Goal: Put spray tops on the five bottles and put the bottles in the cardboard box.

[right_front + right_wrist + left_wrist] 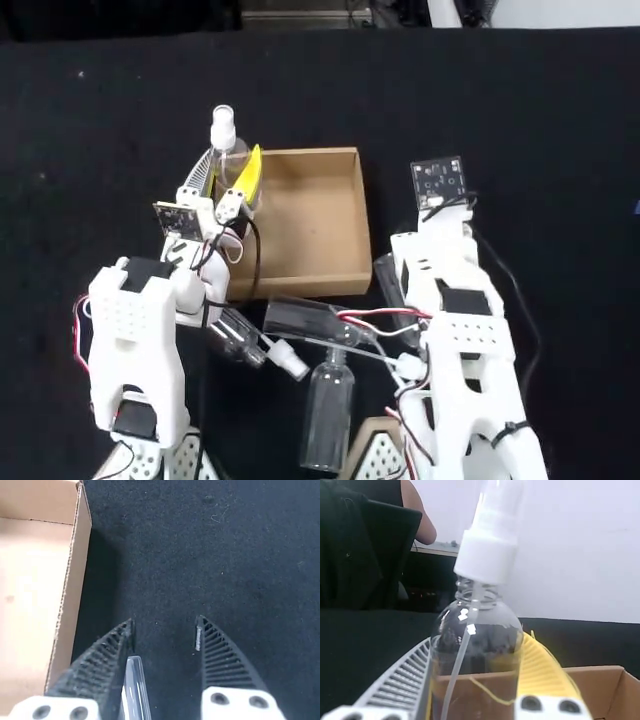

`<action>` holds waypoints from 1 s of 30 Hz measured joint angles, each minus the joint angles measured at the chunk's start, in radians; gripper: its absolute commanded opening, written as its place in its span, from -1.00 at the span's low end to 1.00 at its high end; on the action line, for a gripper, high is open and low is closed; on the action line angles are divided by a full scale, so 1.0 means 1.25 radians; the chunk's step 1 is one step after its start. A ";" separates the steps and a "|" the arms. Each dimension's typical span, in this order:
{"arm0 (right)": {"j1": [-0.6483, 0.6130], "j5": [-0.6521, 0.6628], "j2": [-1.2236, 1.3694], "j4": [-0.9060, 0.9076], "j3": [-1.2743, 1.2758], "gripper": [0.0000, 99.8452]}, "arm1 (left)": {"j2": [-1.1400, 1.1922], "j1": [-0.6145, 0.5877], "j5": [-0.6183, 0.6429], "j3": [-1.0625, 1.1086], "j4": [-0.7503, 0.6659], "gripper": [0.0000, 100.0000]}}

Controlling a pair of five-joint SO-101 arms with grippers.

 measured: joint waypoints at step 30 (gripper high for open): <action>0.000 0.000 0.000 0.000 0.000 -0.64 | 0.000 0.000 -0.036 0.010 0.000 -0.61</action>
